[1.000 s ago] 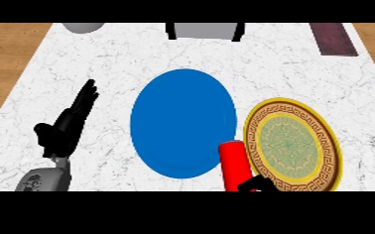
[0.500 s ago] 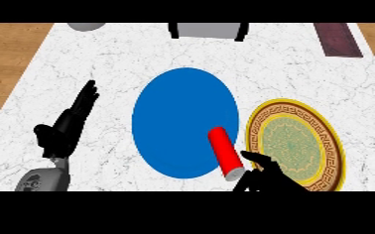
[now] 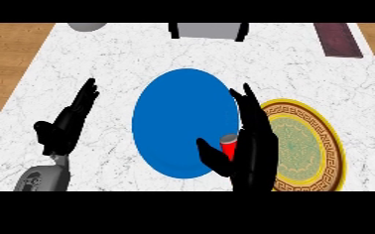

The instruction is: Pick the can from the plate and place it in the plate

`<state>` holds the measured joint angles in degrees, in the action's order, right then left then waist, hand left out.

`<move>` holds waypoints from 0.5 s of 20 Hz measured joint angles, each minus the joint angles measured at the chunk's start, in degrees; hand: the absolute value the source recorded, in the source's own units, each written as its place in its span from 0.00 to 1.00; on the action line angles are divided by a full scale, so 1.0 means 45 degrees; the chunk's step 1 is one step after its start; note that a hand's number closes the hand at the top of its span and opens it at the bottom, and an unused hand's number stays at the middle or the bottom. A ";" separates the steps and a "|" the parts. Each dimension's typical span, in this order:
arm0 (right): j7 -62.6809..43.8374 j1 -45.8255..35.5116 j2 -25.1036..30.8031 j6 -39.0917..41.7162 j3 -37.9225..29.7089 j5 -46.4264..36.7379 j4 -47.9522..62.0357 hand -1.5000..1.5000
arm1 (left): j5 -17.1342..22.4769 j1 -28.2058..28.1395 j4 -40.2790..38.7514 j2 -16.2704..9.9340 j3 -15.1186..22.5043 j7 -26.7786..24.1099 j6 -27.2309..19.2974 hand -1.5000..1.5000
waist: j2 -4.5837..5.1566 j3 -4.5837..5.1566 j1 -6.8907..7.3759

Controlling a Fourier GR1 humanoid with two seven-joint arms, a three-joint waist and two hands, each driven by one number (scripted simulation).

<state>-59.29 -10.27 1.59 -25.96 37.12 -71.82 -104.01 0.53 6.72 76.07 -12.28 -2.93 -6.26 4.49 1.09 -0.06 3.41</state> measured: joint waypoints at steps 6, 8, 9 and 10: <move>0.0383 -0.0846 -0.0229 -0.3536 -0.1024 0.1072 0.1064 0.00 | -0.0037 -0.0265 0.0059 0.0110 -0.0011 -0.0082 -0.0125 0.50 | -0.0106 -0.0017 -0.0215; 0.0753 -0.0552 -0.0264 -0.4641 -0.1090 0.1653 0.1176 0.00 | -0.0037 -0.0268 0.0006 0.0053 -0.0136 -0.0069 -0.0195 0.50 | -0.0133 -0.0018 -0.0351; 0.0995 -0.0318 -0.0276 -0.5093 -0.1092 0.1975 0.1157 0.00 | -0.0041 -0.0374 0.0057 0.0080 -0.0129 -0.0054 -0.0214 0.50 | -0.0152 -0.0019 -0.0411; 0.1339 0.0001 -0.0233 -0.5539 -0.1020 0.2305 0.1089 0.00 | -0.0016 -0.0483 0.0182 0.0025 -0.0177 0.0008 -0.0204 0.50 | -0.0171 -0.0018 -0.0462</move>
<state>-53.26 -10.27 0.54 -50.89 32.53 -61.44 -99.11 0.46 4.55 76.89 -12.16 -3.73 -6.23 3.58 0.32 -0.13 1.33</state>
